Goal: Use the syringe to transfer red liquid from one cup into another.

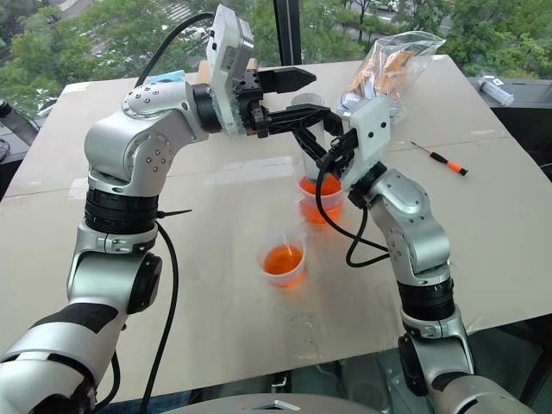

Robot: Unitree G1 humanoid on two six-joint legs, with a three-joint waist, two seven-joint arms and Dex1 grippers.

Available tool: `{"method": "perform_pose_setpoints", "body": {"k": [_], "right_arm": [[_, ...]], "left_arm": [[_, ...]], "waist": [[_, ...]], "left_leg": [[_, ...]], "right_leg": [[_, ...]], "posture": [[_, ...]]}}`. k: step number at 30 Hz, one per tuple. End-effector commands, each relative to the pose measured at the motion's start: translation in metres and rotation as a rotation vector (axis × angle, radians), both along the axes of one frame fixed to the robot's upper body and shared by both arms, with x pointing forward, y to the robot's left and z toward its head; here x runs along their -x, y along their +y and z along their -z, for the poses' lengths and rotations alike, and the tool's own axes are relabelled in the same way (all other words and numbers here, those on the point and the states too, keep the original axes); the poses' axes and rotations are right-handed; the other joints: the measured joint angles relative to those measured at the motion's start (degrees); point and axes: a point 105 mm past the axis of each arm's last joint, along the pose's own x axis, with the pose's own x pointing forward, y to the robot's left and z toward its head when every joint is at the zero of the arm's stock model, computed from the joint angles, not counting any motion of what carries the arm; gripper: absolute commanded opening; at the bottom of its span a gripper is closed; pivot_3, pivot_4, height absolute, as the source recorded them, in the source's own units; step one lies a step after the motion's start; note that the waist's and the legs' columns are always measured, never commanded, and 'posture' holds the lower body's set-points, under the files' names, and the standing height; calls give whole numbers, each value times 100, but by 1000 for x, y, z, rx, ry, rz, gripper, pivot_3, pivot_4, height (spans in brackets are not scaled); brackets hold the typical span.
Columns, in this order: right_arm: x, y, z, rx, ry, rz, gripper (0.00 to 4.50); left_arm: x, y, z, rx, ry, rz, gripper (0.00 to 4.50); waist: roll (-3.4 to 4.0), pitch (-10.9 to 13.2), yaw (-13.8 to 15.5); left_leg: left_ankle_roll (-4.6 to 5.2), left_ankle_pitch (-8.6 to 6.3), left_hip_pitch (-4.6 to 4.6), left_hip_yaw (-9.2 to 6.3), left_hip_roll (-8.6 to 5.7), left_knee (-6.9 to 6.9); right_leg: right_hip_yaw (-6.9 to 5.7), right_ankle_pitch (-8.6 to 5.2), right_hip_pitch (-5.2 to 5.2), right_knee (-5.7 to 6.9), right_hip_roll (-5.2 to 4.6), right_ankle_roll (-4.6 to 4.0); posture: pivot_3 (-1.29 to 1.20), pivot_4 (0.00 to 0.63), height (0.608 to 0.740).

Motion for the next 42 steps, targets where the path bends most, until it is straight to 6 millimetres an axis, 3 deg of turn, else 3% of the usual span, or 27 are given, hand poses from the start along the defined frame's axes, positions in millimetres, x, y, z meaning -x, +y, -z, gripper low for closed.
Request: {"method": "perform_pose_setpoints", "body": {"k": [1,3,4,6,16,29,38,42], "right_arm": [[6,0,-10,-9,-60,-11,1488],[6,1,-9,-5,-63,-11,1488],[6,1,-9,-3,-64,-11,1488],[6,1,-9,-1,-67,-10,1488],[6,2,-9,4,-66,-13,1488],[8,7,-1,0,-31,-19,1488],[8,8,4,-5,-5,-24,1488],[8,9,6,-13,14,-31,1488]], "left_arm": [[7,2,-16,15,-43,18,3177],[7,1,-15,14,-30,19,2617],[7,1,-14,14,-26,19,2127],[7,1,-12,8,-13,20,1822],[3,1,-11,29,11,-8,1821],[-6,7,-38,183,106,-58,1821],[-2,7,-44,206,90,-49,1821],[0,10,-52,226,-5,-43,1821]], "waist": [[0,0,0],[0,0,1],[0,0,3],[0,0,2],[0,0,3],[0,0,1],[0,0,0],[0,0,0]], "left_leg": [[0,0,0,0,0,0],[0,0,0,0,0,0],[0,0,0,0,0,0],[0,0,0,0,0,1],[0,0,0,-1,0,1],[0,0,0,-1,0,2],[0,0,0,-1,0,2],[0,0,0,-1,0,1]], "right_leg": [[0,0,0,0,0,0],[0,0,0,0,0,0],[0,0,0,0,0,0],[0,0,0,0,0,0],[-1,0,0,0,0,0],[-1,0,0,1,-1,0],[0,0,0,1,-1,0],[0,0,0,1,-1,0]], "posture": [[0,150,740],[0,150,740],[0,150,740],[0,150,740],[0,150,740],[0,150,740],[0,150,740],[0,150,740]]}}
